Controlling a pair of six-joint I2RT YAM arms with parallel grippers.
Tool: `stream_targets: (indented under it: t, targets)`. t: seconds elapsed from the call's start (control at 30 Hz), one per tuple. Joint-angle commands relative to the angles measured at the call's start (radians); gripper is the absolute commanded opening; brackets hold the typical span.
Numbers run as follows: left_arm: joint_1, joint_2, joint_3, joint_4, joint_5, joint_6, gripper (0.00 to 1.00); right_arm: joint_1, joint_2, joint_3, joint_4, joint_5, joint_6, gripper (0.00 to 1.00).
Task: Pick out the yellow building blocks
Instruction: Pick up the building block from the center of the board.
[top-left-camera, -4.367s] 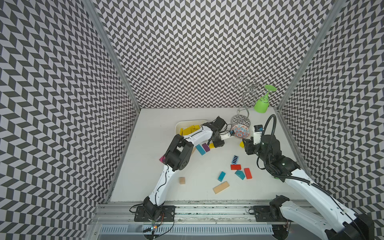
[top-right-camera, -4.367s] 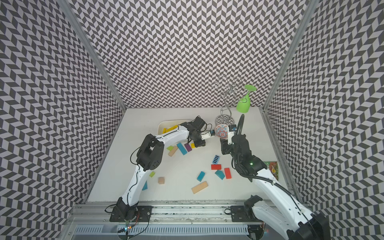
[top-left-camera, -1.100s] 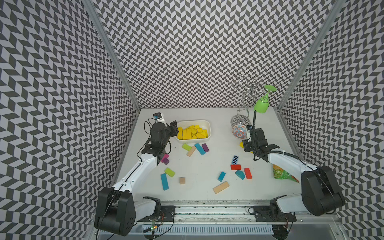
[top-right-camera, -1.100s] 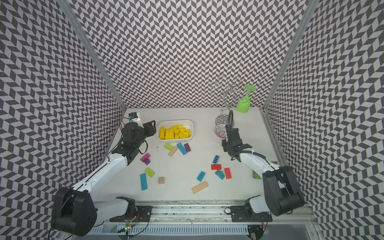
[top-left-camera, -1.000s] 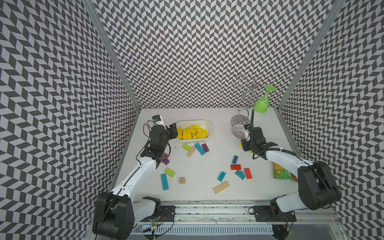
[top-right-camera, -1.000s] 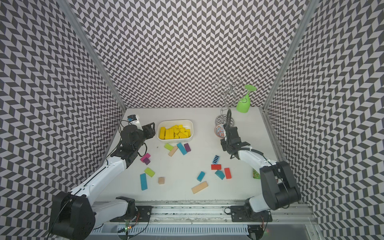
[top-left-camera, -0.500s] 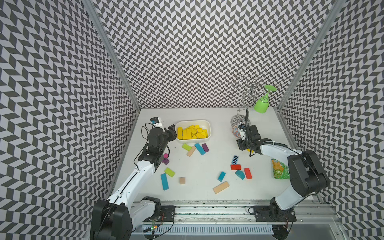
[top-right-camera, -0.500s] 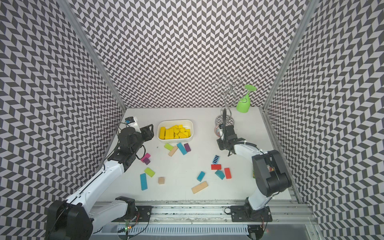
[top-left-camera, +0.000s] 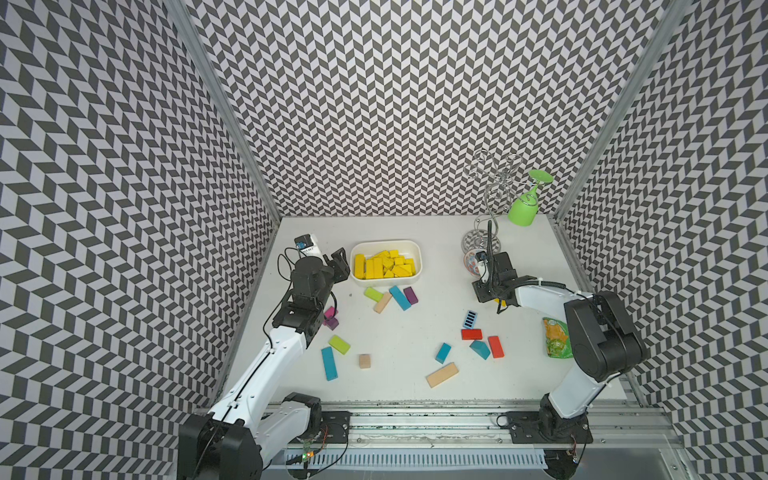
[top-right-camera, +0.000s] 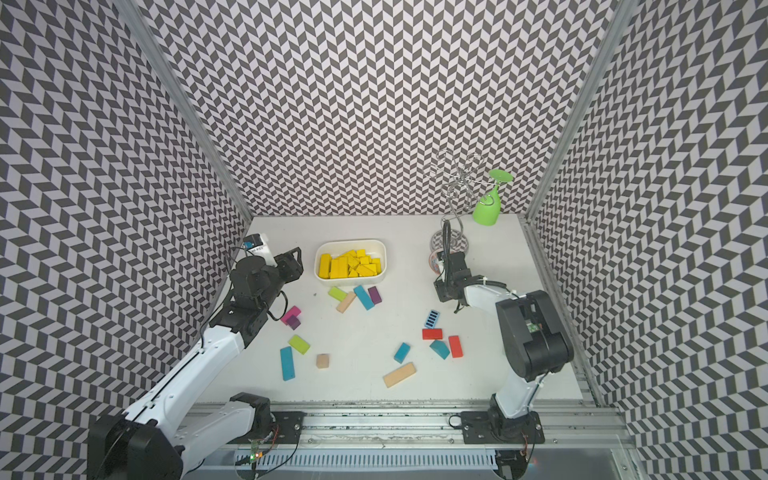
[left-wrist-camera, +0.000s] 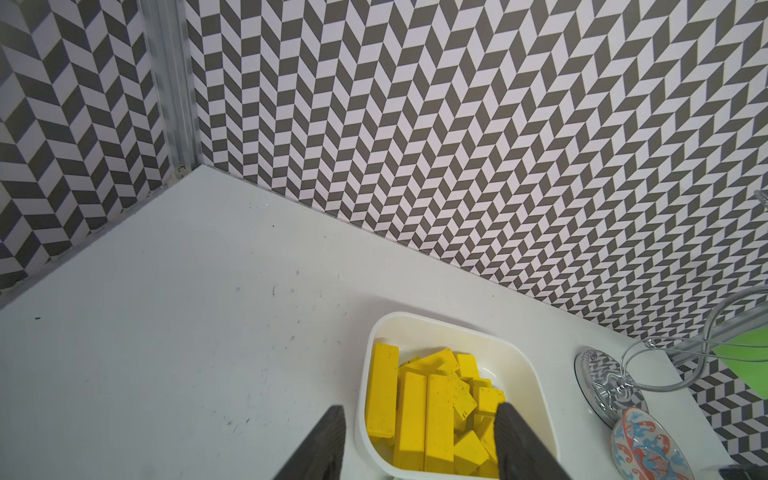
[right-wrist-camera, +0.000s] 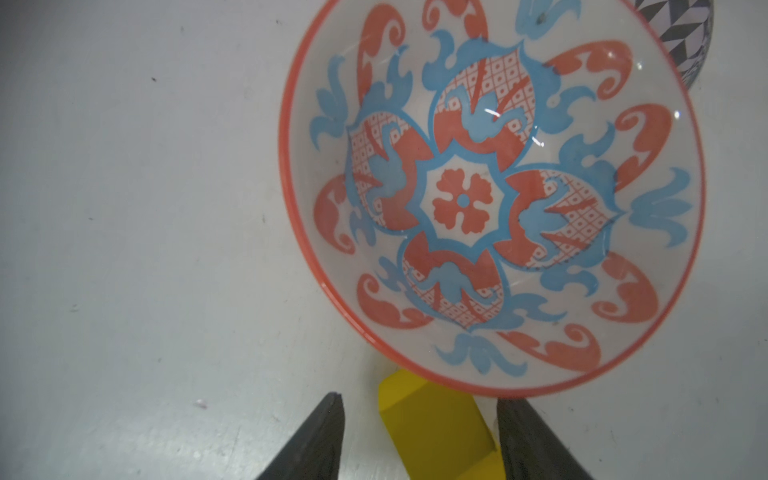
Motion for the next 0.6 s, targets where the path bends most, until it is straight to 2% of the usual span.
stream_targets:
  t: [0.0,0.33,0.57]
  targets:
    - [0.005,-0.017,-0.001,-0.014,-0.021,-0.008,0.59,-0.007,0.021,0.028,0.047,0.003,-0.007,0.58]
    - [0.005,-0.023,-0.01,-0.022,-0.029,-0.023,0.59,-0.007,0.013,0.013,0.065,-0.039,0.001,0.44]
    - [0.005,-0.047,-0.024,-0.03,-0.038,-0.036,0.59,-0.005,-0.005,0.0,0.062,-0.072,0.005,0.3]
